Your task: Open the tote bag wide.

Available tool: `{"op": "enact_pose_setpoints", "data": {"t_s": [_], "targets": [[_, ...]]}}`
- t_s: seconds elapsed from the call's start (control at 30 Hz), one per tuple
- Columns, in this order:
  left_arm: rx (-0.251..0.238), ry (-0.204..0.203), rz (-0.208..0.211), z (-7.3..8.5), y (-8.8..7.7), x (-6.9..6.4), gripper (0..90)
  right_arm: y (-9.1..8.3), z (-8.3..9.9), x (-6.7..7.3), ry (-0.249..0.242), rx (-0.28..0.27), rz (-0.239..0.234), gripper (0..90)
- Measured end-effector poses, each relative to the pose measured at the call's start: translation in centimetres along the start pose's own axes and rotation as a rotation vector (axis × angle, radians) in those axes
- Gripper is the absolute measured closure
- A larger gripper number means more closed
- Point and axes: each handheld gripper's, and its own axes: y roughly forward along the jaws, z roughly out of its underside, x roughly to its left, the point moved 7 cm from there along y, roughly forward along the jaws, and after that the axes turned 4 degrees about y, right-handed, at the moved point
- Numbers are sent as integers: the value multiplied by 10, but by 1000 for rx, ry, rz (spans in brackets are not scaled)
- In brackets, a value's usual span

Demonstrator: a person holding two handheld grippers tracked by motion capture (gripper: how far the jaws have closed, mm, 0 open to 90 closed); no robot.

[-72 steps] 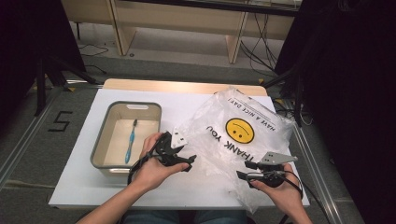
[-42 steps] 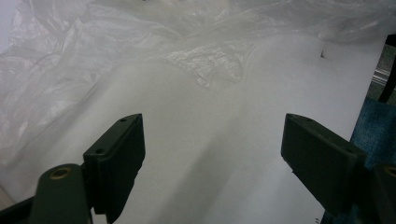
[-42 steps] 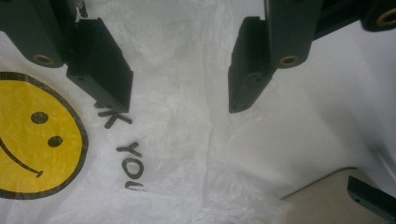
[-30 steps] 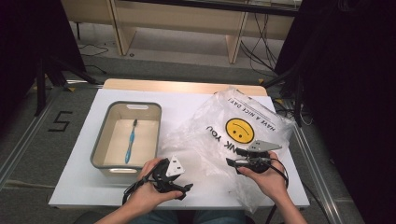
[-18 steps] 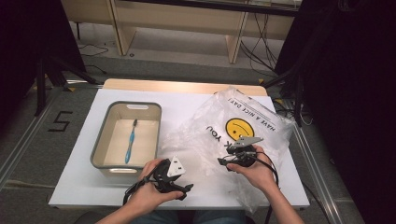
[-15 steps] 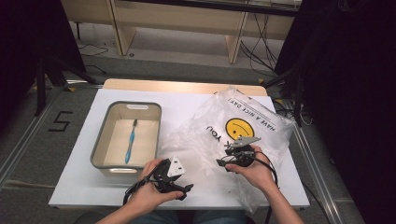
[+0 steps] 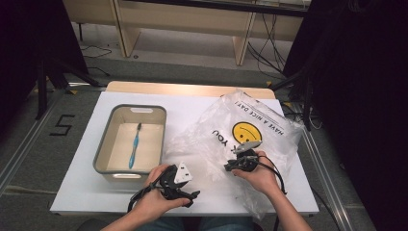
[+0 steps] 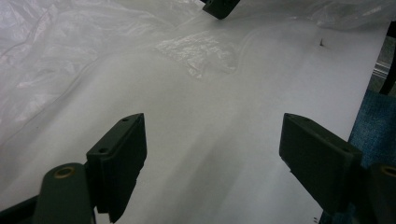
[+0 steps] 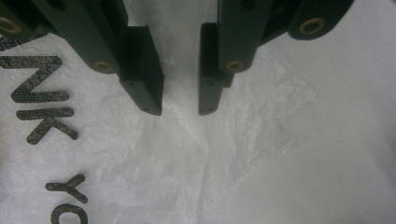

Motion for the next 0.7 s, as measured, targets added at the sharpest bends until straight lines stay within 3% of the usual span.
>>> {"op": "enact_pose_setpoints", "data": {"t_s": [0.5, 0.7], "targets": [[11, 5, 3, 1, 3, -1, 232, 0, 1, -2, 76, 7, -31, 897], [11, 8, 8, 1, 5, -3, 239, 0, 0, -3, 95, 6, -32, 900]]}}
